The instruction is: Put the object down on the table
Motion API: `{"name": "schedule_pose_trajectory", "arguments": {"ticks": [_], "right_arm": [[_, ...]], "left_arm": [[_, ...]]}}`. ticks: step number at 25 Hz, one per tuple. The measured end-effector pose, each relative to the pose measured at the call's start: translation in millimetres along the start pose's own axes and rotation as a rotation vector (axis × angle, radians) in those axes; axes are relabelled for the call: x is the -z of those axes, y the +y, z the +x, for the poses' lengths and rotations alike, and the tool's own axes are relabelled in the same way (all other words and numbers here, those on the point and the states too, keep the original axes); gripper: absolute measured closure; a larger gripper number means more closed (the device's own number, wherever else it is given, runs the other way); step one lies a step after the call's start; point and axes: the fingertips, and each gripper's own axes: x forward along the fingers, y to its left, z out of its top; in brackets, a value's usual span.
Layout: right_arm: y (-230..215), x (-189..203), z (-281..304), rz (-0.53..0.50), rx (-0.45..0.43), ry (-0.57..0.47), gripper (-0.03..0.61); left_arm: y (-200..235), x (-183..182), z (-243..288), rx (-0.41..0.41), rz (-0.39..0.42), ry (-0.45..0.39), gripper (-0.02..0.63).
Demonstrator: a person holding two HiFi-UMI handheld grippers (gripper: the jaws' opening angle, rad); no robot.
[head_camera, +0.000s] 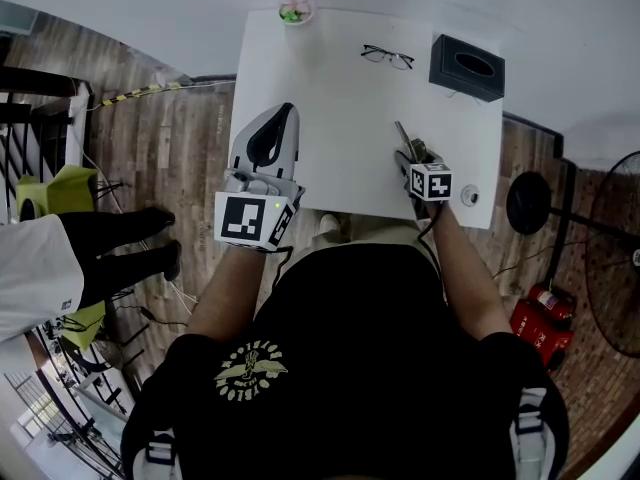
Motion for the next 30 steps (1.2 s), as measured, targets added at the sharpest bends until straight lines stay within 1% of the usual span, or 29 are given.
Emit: {"name": "schedule_pose_trajectory", "arguments": {"ticks": [2,7,15,18,20,24,27,30], "right_arm": [[-3.0,-6.1,-4.8,-0.035,0.020,-0.015,0.327],[-8.9,-16.6,-18.5,-0.093,0.056,-0.046,0.321],[-20.4,-31.3,-45.2,-0.102,0.104,-0.098,0.318],[-19.3,-43.2,-58.5,-0.090,0.107,-0.147,0.318],[-16.5,-54.3,-70.8,-0.103,0.115,-0.190,0.321],[-4.1,-80.7,-101.5,-0.126,0.119,-0.295,0.385],[9.9,-98.6,-125.3,-0.146,0.107,-0.367,0.415],[26.3,-117.8,-151.8,-0.177,0.105,-0.448,0.484]], "left_arm": [[0.9,-0.3,-0.2,0.000,-0.004,-0.003,0.607],[-2.0,-2.3,-1.5,0.006,-0.007,-0.012,0.607],[-9.0,-12.1,-2.0,0.019,-0.005,-0.042,0.607],[-12.1,-15.4,-3.0,0.024,-0.006,-0.051,0.607],[-13.5,-17.5,-3.5,0.026,-0.008,-0.056,0.607],[-14.4,-19.6,-6.1,0.023,-0.023,-0.069,0.607],[-16.9,-19.2,-8.0,0.024,-0.030,-0.067,0.607],[-19.5,-21.5,-10.0,0.032,-0.042,-0.073,0.607]]}}
